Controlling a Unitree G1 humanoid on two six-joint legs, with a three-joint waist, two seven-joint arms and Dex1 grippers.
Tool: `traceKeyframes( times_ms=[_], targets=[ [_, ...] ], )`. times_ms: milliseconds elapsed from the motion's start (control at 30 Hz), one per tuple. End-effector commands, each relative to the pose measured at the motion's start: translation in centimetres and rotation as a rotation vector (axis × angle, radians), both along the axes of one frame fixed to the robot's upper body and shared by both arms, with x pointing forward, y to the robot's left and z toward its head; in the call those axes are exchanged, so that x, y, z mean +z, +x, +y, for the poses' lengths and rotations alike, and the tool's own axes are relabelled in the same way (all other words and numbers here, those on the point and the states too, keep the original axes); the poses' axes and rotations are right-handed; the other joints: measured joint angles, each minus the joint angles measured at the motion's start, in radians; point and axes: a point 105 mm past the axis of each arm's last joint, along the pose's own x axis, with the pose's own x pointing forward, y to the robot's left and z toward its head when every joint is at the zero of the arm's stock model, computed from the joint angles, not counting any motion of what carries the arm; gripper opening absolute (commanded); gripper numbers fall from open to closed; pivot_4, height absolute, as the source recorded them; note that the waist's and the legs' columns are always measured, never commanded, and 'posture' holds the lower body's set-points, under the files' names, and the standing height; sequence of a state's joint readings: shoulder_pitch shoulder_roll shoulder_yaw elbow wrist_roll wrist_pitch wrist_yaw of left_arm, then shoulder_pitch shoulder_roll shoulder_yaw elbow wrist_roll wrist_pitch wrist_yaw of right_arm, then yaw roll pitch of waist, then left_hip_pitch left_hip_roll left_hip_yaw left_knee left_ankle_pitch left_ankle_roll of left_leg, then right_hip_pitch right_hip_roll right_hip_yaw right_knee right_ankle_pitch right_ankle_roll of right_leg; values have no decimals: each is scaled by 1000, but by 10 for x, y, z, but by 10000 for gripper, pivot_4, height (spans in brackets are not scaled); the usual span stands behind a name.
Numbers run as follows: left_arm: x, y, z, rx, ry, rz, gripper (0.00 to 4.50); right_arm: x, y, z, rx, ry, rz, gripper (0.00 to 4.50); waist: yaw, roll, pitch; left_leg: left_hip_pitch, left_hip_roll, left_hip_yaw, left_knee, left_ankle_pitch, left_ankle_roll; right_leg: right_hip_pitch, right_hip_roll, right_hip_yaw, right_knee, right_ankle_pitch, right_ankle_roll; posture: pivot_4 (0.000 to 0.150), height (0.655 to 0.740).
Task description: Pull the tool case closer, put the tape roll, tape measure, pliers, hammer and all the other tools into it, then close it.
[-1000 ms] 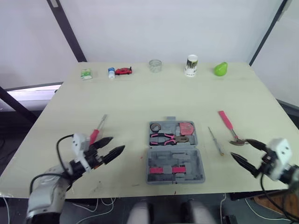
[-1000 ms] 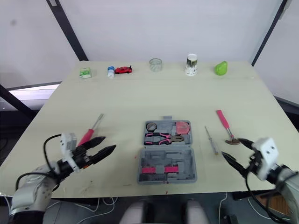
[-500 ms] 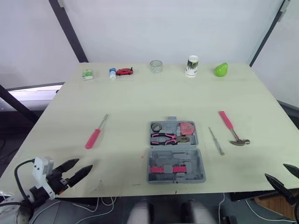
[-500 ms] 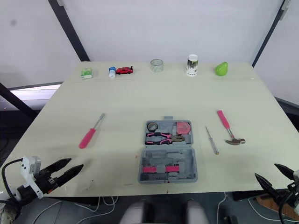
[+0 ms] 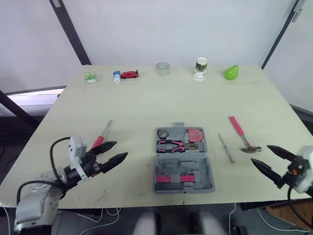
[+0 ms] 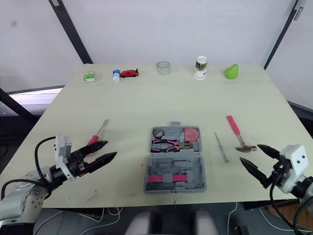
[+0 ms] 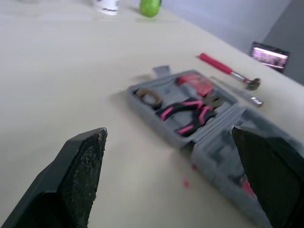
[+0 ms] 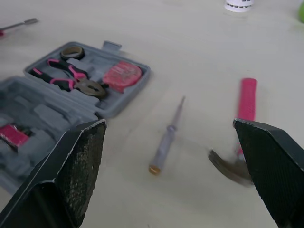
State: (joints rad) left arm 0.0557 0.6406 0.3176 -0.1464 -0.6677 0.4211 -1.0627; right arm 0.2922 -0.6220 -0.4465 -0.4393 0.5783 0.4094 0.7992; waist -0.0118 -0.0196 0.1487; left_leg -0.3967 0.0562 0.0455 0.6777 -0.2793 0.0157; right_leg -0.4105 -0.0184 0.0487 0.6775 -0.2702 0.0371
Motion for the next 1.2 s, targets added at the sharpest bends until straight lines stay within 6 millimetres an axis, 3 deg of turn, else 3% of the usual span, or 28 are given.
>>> traceKeyframes(
  times_ms=[33, 167, 300, 500, 767, 1133, 1200],
  targets=[
    [16, -4, -20, -93, -10, -35, 44457, 4, 5, 9, 9, -30, 4, 45000, 0, 0, 0, 0, 0, 0, 0, 0, 0, 0, 0, 0, 0, 0, 0, 1500, 7400],
    [23, -7, -32, -166, -14, -25, 44457, -1, 14, 22, -2, -2, 72, 45000, -1, 0, 0, 0, 0, 0, 0, 0, 0, 0, 0, 1, 0, 0, 0, 1500, 7400],
    [28, -6, -41, -196, 5, -59, 44457, -9, 35, 26, -133, -60, 109, 45000, -4, 0, 0, 2, 0, 0, 0, 0, 0, 0, 1, 1, 1, 0, 0, 1500, 7400],
    [38, -10, -55, -276, -11, -86, 44457, -14, 47, 42, -64, -129, 146, 45000, 1, 0, 1, -1, 0, 1, 0, 0, 0, -1, 1, 1, 0, 0, 0, 1500, 7400],
    [43, -9, -65, -341, 1, -119, 44457, -35, 69, 32, -60, -166, 320, 45000, -3, -1, 1, -1, -1, 1, 0, 0, 0, -1, 1, 1, 0, 0, 0, 1500, 7400],
    [44, -12, -64, -366, 17, -158, 44457, -64, 92, 37, -223, -154, 340, 45000, -1, -1, 1, -1, -1, 1, 0, 0, 0, -2, 1, 2, 0, 0, 0, 1500, 7400],
    [46, -17, -64, -405, 21, -170, 45000, -69, 91, 38, -232, -161, 347, 39741, -1, -1, 1, -1, -1, 2, 0, 0, 0, -2, 1, 1, 0, 0, 0, 1500, 7400]
  ],
)
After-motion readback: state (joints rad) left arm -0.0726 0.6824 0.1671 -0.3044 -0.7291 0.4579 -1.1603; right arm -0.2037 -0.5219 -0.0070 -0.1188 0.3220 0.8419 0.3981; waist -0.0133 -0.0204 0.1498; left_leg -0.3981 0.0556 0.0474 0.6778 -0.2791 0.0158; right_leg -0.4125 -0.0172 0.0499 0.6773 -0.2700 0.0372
